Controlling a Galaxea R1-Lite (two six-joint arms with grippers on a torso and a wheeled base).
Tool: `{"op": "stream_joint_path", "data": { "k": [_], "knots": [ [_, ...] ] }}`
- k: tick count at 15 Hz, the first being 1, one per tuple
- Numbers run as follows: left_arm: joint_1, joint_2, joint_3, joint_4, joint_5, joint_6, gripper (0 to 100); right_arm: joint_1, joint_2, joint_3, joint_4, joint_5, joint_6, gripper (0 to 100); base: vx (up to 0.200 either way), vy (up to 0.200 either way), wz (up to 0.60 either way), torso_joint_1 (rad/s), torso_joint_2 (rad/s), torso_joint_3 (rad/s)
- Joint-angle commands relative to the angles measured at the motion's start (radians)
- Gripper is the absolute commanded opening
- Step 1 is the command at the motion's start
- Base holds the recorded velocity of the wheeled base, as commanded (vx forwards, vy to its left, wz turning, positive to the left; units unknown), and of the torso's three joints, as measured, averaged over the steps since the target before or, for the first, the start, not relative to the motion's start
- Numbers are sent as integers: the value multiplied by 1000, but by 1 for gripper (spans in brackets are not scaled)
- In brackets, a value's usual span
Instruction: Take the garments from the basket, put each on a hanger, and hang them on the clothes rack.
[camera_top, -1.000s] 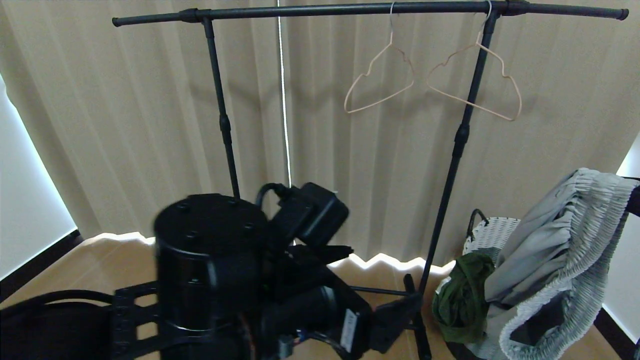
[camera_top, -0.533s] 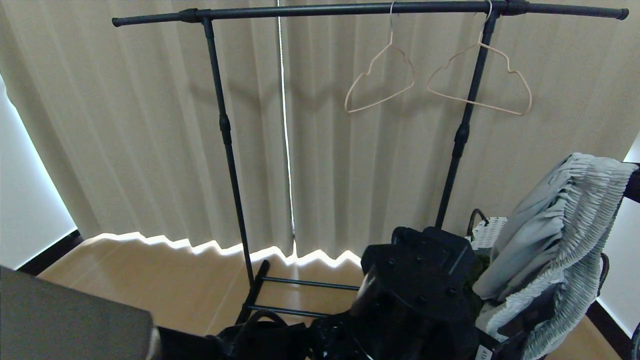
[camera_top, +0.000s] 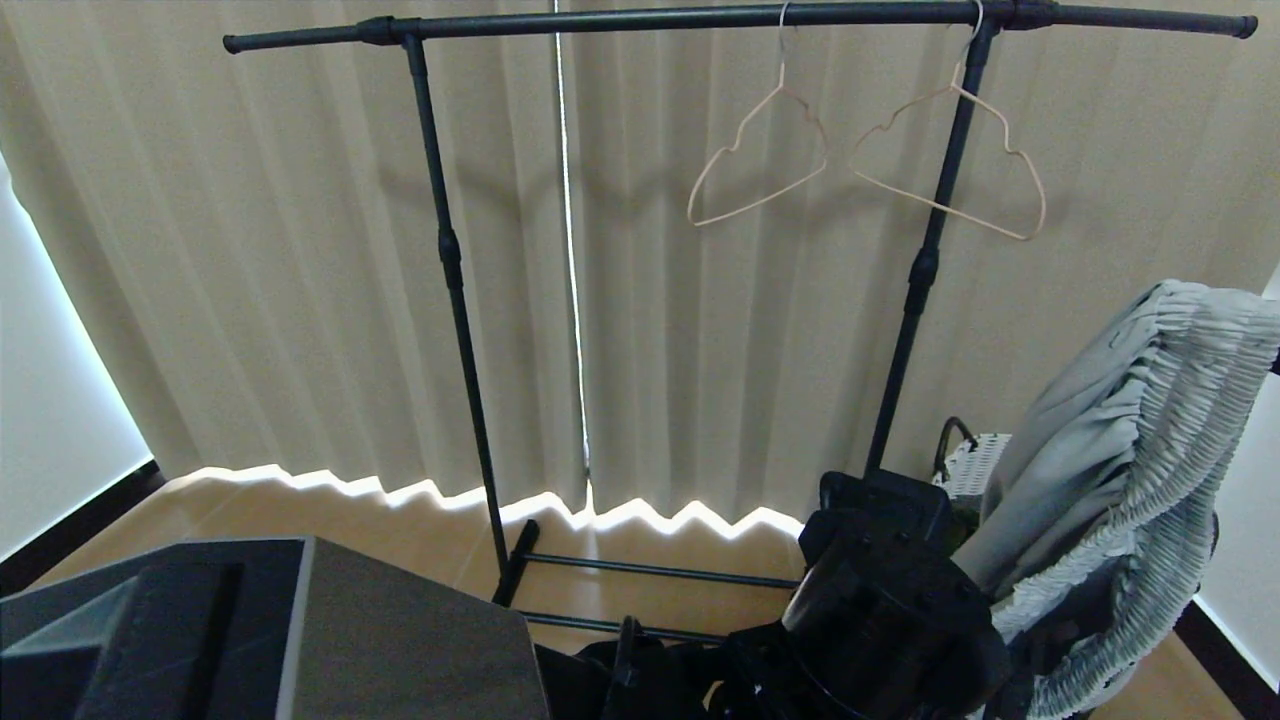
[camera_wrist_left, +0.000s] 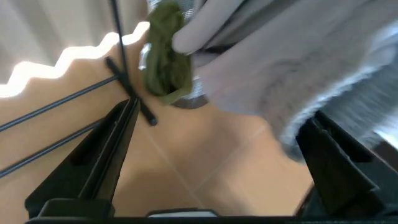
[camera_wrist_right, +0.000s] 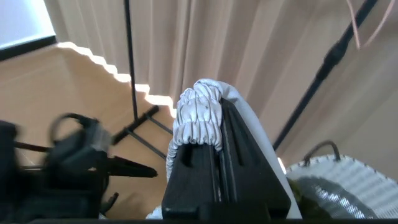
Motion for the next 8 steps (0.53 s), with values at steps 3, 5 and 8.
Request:
{"op": "stream_joint_path", "data": {
  "k": [3,5,8],
  "knots": [
    [4,-1,-6,42,36,0,100,1,-14,-24,-16,16,10,0,0,0,0,0,0,0],
    [4,-1,-7,42,36,2,0,1,-25,-21,-14,16,10,0,0,0,0,0,0,0],
    [1,-30,17,36,43,12,0,1,-29,-24,-14,15,8,0,0,0,0,0,0,0]
  ]
}}
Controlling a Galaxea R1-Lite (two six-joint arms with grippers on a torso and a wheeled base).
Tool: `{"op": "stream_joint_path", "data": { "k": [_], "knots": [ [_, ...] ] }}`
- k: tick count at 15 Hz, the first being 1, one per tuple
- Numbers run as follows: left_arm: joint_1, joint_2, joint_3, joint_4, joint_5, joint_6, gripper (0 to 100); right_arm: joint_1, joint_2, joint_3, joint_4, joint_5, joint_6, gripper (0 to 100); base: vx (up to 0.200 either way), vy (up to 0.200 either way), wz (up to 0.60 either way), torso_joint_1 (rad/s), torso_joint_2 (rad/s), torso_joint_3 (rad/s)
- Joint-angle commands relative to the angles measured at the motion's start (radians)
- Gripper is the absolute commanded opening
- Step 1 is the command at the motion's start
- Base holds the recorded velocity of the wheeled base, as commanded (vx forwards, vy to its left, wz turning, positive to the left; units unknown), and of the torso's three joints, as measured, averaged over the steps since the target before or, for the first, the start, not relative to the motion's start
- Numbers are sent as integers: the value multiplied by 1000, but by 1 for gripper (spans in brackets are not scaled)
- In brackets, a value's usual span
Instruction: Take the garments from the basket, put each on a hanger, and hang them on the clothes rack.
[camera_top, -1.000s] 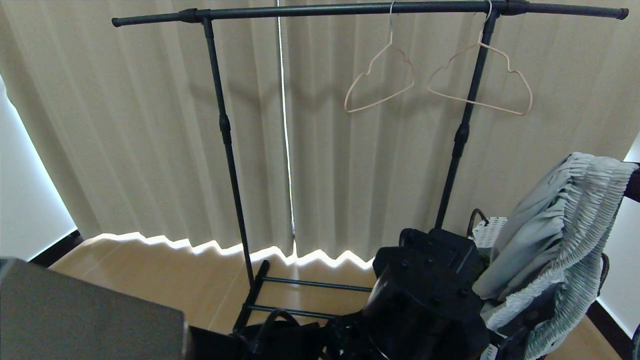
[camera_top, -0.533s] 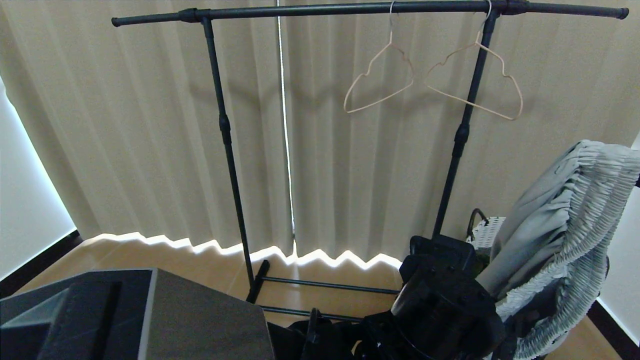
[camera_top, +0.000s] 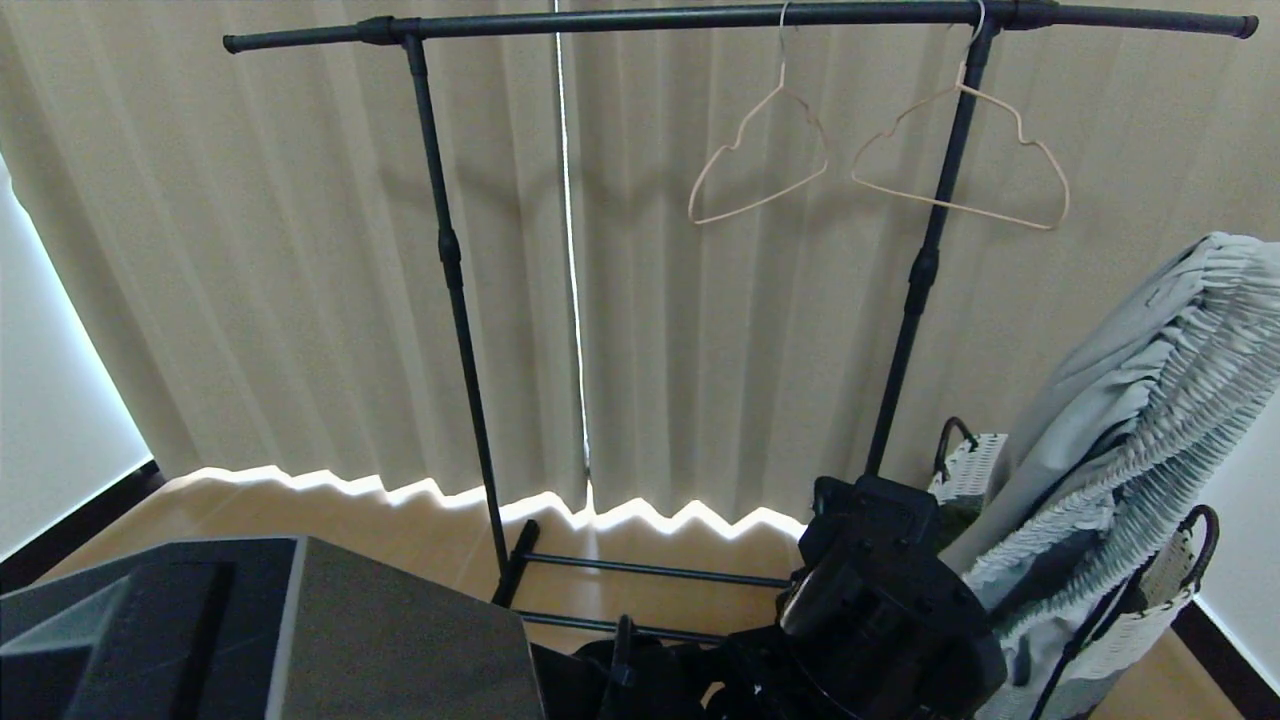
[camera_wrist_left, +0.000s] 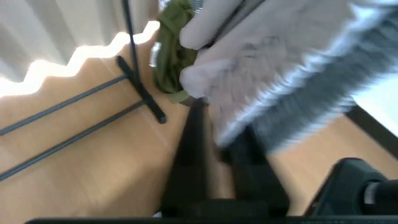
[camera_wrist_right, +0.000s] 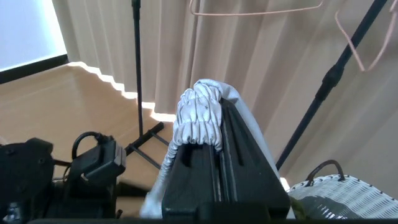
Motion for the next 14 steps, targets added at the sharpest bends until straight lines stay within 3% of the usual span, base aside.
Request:
{"op": "stream_joint_path", "data": {
  "k": [1,4,7,10,14],
  "knots": [
    [0,-47,33,-3,26,16,0,0,-1,3,3,-1,-1,0,0,0,0,0,0,0],
    [40,-215,126,-17,46,50,0,-1,50,4,-2,-4,-1,0,0,0,0,0,0,0],
    [146,-399,178,-19,43,121,0,0,110,-26,-11,1,1,0,0,0,0,0,0,0],
    [243,-610,212,-8,12,210,0,28,180,-39,-155,41,1,0,0,0,0,0,0,0],
    [376,-731,174,38,-29,357,0,69,289,-138,-249,44,2,0,0,0,0,0,0,0]
  ]
}}
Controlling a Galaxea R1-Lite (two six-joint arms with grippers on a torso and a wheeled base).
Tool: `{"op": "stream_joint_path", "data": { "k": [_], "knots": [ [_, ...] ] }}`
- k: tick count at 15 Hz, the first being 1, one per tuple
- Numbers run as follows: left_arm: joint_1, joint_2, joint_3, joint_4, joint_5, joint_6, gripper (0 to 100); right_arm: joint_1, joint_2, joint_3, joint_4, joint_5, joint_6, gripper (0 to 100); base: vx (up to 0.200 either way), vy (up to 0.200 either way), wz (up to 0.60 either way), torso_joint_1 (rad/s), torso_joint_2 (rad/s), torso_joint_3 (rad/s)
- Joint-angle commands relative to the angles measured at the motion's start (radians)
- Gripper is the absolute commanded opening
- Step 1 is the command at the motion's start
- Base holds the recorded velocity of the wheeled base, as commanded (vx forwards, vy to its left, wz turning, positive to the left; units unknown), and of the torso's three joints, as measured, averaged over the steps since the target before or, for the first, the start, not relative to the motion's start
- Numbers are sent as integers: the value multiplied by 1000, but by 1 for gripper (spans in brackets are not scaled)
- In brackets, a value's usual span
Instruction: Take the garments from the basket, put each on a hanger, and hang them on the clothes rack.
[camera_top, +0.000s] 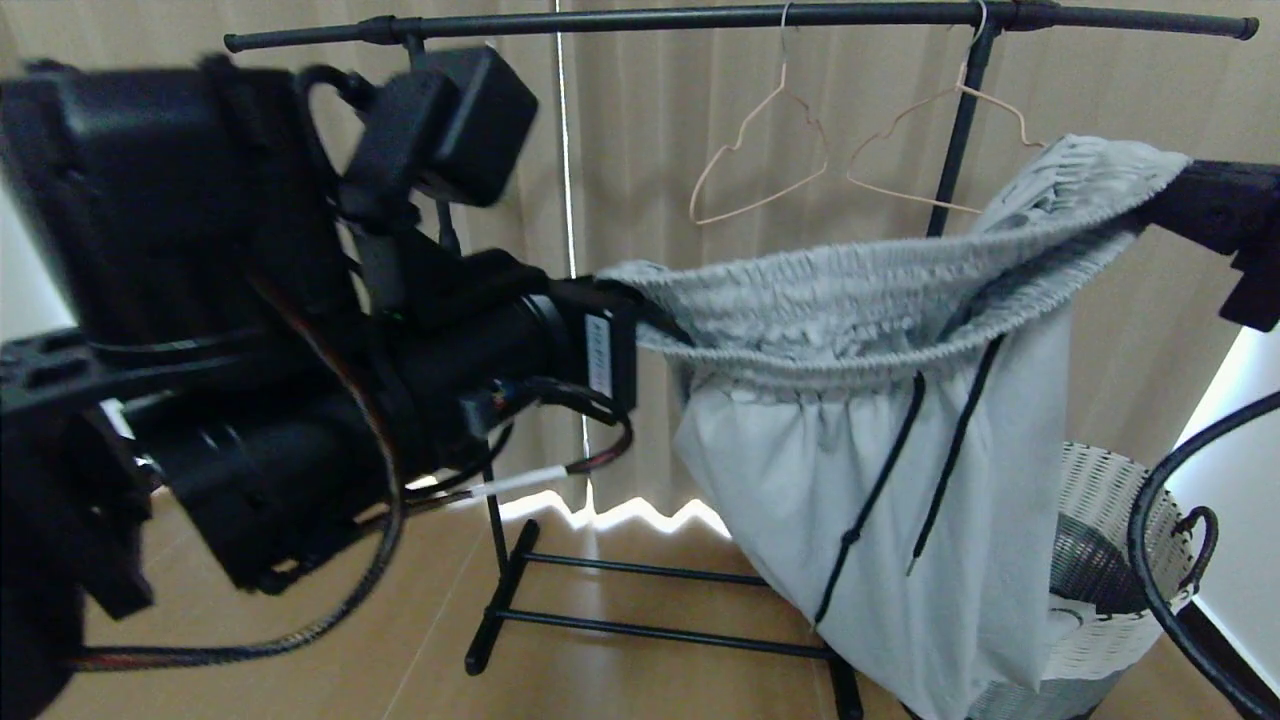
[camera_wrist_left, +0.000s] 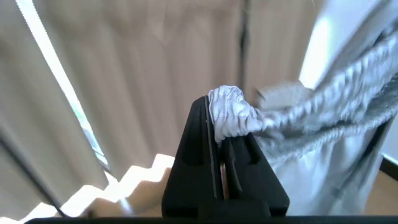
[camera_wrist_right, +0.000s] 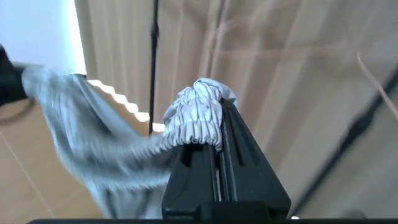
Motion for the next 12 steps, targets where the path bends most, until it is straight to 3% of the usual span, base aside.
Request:
{"op": "stream_joint_path", "data": {
  "k": [1,2,5,7,12],
  "knots": [
    [74,-107,-42,24,-18,37,0,14,82,-63,-30,2,0,0,0,0,0,0,0,0],
    [118,-119,-110,75,-37,55,0,14,118,-114,-64,3,0,0,0,0,0,0,0,0],
    [149,-121,-240,230,-60,57,0,14,145,-160,-88,2,0,0,0,0,0,0,0,0],
    [149,-115,-228,293,-60,55,0,14,142,-129,-88,-1,-1,0,0,0,0,0,0,0],
    [147,-29,-131,290,-56,35,0,-19,138,5,-130,-9,0,0,0,0,0,0,0,0]
  ]
}}
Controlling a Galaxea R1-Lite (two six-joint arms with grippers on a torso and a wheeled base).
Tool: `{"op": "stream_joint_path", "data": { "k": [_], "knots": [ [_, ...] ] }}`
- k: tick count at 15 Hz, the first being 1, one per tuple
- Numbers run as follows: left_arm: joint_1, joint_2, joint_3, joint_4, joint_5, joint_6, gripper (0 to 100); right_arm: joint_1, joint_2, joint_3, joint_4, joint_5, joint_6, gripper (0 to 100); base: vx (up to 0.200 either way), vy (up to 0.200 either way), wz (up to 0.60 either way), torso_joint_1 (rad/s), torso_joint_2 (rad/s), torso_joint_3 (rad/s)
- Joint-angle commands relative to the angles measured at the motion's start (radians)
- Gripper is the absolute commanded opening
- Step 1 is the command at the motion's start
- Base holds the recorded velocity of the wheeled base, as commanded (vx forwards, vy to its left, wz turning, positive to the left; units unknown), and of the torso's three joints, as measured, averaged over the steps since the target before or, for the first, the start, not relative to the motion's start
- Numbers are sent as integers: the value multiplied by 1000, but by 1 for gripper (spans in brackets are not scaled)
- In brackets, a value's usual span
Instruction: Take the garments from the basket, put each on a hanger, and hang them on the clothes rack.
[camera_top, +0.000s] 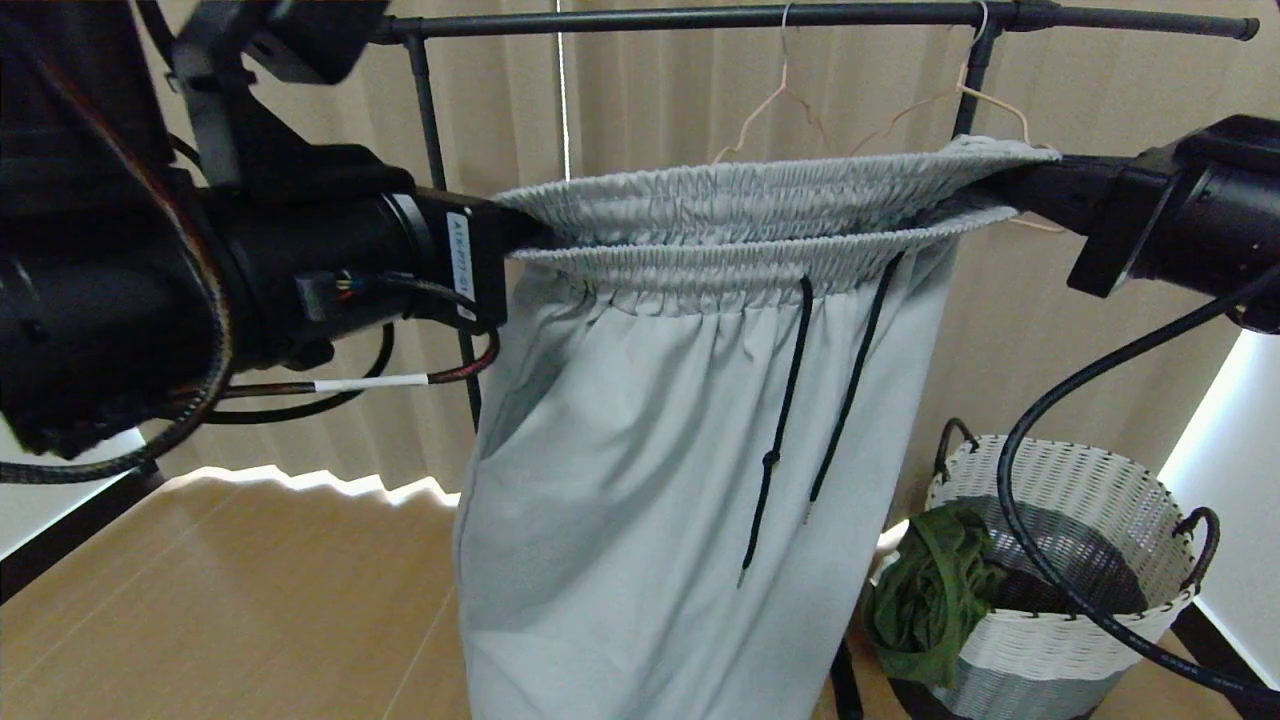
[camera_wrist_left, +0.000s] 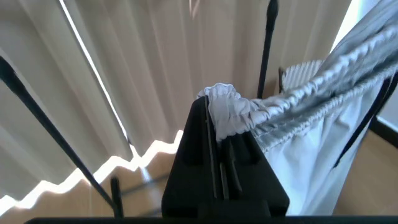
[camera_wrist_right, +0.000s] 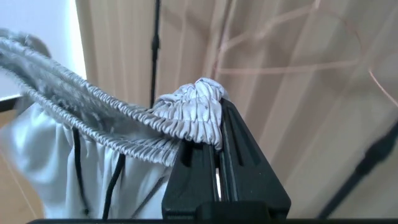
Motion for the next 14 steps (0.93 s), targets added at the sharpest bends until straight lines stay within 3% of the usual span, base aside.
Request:
{"op": "stream_joint_path", "data": {
  "k": [1,3,6,14],
  "knots": [
    [0,47,17,-2,0,-13,0,-24,-4,45,-20,0,-2,0,0,0,0,0,0,0],
    [-3,47,13,-2,1,-18,0,-24,-7,63,-32,0,0,0,0,0,0,0,0,0],
    [-6,12,12,-2,1,39,0,-25,-13,103,-66,-1,0,0,0,0,0,0,0,0],
    [-26,15,-6,-12,0,40,0,-119,-39,105,-68,-15,-5,0,0,0,0,0,0,0]
  ]
}}
